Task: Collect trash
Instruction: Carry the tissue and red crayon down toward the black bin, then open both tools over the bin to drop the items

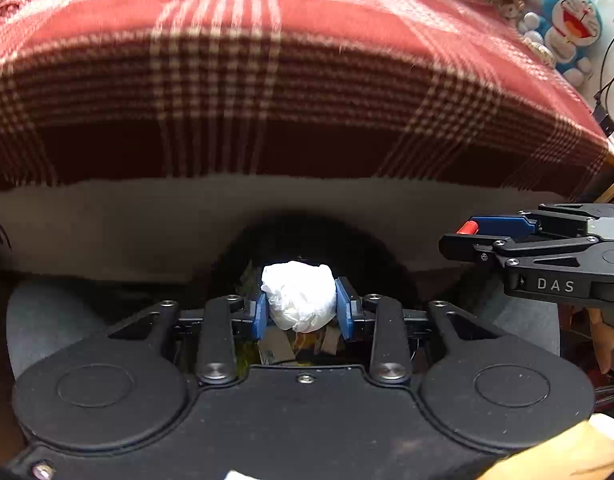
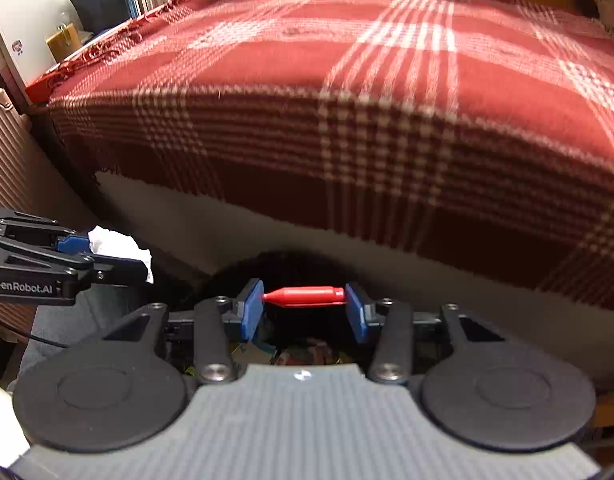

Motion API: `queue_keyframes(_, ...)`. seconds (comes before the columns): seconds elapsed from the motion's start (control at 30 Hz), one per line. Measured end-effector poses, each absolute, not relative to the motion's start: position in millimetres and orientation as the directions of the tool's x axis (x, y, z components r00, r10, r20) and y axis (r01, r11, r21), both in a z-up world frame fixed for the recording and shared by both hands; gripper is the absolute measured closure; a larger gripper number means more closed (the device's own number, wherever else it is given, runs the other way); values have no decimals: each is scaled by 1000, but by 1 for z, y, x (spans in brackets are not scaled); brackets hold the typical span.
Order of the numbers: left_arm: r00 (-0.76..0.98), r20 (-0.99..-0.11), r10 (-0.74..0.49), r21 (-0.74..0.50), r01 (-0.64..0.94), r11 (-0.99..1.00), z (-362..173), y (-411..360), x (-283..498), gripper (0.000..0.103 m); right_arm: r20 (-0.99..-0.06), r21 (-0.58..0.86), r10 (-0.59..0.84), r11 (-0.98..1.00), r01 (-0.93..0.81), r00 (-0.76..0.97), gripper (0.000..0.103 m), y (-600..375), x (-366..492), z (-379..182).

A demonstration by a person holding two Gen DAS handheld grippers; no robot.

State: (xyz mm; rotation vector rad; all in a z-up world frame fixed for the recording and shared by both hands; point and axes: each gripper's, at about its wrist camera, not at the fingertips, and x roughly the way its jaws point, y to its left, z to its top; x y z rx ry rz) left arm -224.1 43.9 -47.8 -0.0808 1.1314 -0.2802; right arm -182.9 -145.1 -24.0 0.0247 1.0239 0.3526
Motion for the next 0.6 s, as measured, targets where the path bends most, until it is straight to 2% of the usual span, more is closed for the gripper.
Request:
queue_keyframes(0.17, 336, -913, -233, -163, 223, 961, -61, 33, -217, 71, -873, 219, 298, 947, -236, 387, 52, -141, -186, -45)
queue_keyframes(0.43, 299, -929, -219, -142, 260, 955, -65, 23, -210, 69, -892, 204, 278, 951, -233, 356, 49, -136, -182, -52)
queue_keyframes(0.5, 295, -931, -215, -140, 256, 956, -67, 19, -205, 66, -894, 203, 278, 950, -237, 351, 49, -135, -180, -52)
queue_keyframes(0.53, 295, -931, -215, -140, 254, 957, -67, 19, -204, 62, -894, 201, 277, 950, -238, 351, 42, -134, -178, -53)
queue_keyframes(0.6, 296, -932, -209, -135, 252, 958, -69, 16, -201, 55, -895, 198, 276, 950, -240, 351, 40, -133, -177, -53)
